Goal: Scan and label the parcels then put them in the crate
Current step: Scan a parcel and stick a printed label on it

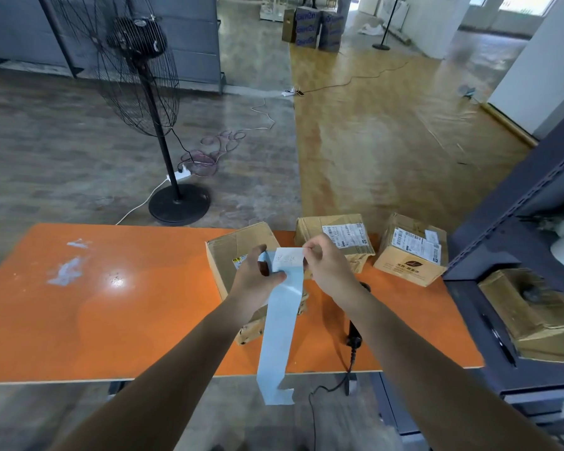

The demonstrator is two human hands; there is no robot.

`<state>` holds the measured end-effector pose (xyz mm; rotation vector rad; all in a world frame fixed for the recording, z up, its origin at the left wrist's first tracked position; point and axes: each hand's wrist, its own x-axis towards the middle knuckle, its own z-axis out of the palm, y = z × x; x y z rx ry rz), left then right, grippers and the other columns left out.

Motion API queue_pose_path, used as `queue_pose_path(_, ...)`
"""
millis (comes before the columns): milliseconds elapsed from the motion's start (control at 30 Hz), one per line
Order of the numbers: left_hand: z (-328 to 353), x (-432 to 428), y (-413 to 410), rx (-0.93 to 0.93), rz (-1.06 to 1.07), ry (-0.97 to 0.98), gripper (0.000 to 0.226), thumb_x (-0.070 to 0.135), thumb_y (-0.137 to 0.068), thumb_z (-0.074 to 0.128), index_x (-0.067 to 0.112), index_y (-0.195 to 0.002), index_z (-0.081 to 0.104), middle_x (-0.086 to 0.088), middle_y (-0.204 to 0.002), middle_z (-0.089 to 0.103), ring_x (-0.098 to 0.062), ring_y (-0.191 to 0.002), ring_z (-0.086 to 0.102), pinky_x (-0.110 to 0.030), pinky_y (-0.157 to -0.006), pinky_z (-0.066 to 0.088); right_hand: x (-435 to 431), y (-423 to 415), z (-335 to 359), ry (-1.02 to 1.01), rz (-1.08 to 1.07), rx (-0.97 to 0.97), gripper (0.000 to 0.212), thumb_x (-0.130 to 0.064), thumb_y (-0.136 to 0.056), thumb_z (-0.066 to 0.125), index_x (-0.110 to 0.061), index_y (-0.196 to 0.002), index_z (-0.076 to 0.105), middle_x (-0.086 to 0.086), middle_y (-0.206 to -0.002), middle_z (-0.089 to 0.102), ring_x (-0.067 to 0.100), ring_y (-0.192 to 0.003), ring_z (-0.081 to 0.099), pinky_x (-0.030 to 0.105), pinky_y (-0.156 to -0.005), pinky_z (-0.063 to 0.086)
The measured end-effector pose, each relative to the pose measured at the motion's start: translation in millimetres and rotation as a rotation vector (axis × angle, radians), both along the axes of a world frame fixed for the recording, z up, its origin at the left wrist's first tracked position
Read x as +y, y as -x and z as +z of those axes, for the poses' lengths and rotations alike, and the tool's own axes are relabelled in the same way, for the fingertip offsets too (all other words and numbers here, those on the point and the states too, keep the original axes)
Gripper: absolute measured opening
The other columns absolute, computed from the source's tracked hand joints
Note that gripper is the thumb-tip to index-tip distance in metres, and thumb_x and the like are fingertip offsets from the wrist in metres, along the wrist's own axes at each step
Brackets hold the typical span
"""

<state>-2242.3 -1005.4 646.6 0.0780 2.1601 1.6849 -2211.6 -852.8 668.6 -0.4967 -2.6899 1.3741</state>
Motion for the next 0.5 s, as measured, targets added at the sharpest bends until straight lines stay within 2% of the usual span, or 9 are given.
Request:
queue_pose_path(100,1.2,-0.7,1.1,-0.012,0.008,-0.013,0.070,0.005,-0.084,0.070,0.015,-0.145,0.038,-0.006,-0.113,0.062,-0.020,-0.096,0.062,-0.021,-0.066,0.049,0.0,0.9,4.2,0.157,-0.067,-0.051,0.016,-0.028,-0.102,0.045,-0.033,-0.088,0.050,0.000,-0.108,0.062,0.017,-0.099,0.064,0.041,-0.086,0.057)
queue_pose_path(167,1.6,-1.8,1.5,-0.026,0.016,-0.022,0.067,0.004,-0.084,0.070,0.014,-0.143,0.040,-0.005,-0.111,0.063,-0.020,-0.096,0.063,-0.023,-0.069,0.052,3.2,0.2,10.4,0.296,-0.097,-0.100,0.013,-0.028,-0.103,0.046,-0.033,-0.092,0.050,0.000,-0.115,0.064,0.015,-0.102,0.065,0.039,-0.086,0.058)
queue_pose_path(233,-0.4,-3.1,2.8,-0.036,0.017,-0.033,0.067,0.003,-0.083,0.071,0.013,-0.142,0.042,-0.006,-0.112,0.064,-0.022,-0.098,0.065,-0.031,-0.077,0.056,6.5,-1.0,16.0,0.392,-0.052,-0.184,0.010,-0.028,-0.103,0.045,-0.032,-0.097,0.051,-0.001,-0.117,0.063,0.015,-0.105,0.065,0.037,-0.086,0.056)
queue_pose_path(367,-5.1,-4.8,4.9,-0.033,-0.029,-0.070,0.065,0.002,-0.080,0.074,0.013,-0.139,0.048,-0.005,-0.113,0.068,-0.018,-0.101,0.067,-0.033,-0.084,0.056,5.4,1.0,11.6,0.367,0.047,-0.303,0.008,-0.034,-0.102,0.048,-0.029,-0.103,0.055,-0.001,-0.117,0.064,0.020,-0.106,0.065,0.043,-0.093,0.053)
queue_pose_path(500,-2.9,-7.9,6.0,-0.038,-0.037,-0.110,0.078,0.007,-0.077,0.080,0.022,-0.143,0.041,-0.003,-0.107,0.070,-0.016,-0.097,0.068,-0.037,-0.090,0.056,0.2,5.6,6.3,0.332,0.026,-0.301,0.008,-0.037,-0.100,0.050,-0.032,-0.102,0.057,-0.002,-0.118,0.064,0.020,-0.107,0.063,0.045,-0.093,0.055)
